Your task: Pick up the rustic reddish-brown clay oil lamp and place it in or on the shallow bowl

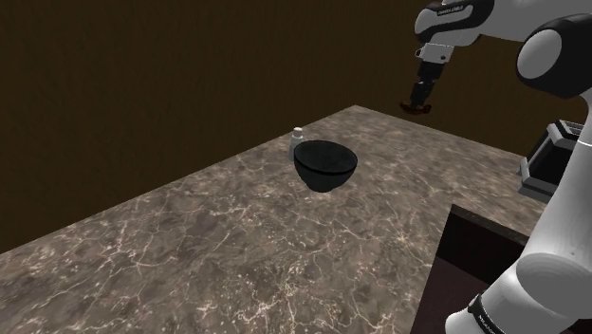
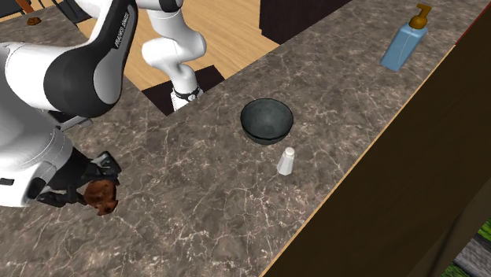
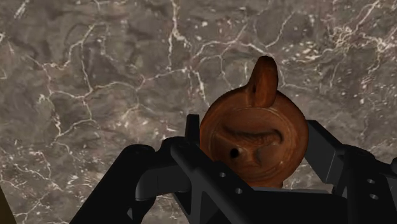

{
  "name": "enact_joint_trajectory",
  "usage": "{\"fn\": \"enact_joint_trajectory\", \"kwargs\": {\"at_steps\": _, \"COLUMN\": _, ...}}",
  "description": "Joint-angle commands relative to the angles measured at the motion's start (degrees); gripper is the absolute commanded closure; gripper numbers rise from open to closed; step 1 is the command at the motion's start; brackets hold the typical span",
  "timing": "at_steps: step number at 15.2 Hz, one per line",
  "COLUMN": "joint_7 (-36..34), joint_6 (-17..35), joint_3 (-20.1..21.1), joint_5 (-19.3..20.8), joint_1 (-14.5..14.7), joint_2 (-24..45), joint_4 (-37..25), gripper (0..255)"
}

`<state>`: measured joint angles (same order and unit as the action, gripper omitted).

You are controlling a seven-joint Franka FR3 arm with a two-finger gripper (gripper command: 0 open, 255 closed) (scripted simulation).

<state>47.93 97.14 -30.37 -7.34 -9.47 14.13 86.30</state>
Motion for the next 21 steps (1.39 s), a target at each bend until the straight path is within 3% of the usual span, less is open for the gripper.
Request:
{"fn": "enact_joint_trajectory", "kwargs": {"at_steps": 1, "joint_7": -0.05, "joint_6": -1.47, "joint_3": -0.06, "joint_5": 0.07, "joint_1": -0.07, "joint_2": -0.11, "joint_4": -1.36, "gripper": 255}}
{"fn": "enact_joint_trajectory", "kwargs": {"at_steps": 7, "joint_7": 0.03, "joint_6": -5.80, "joint_3": -0.18, "joint_5": -0.27, "joint_1": -0.65, "joint_2": 0.63, "joint_4": -6.36, "gripper": 255}}
{"fn": "enact_joint_trajectory", "kwargs": {"at_steps": 14, "joint_7": -10.80, "joint_6": -1.95, "joint_3": 3.25, "joint_5": 5.79, "joint_1": 7.37, "joint_2": -11.67, "joint_4": 8.00, "gripper": 255}}
{"fn": "enact_joint_trajectory", "kwargs": {"at_steps": 21, "joint_7": -21.84, "joint_6": -0.39, "joint_3": 8.73, "joint_5": 9.00, "joint_1": 12.43, "joint_2": -20.37, "joint_4": 17.47, "gripper": 255}}
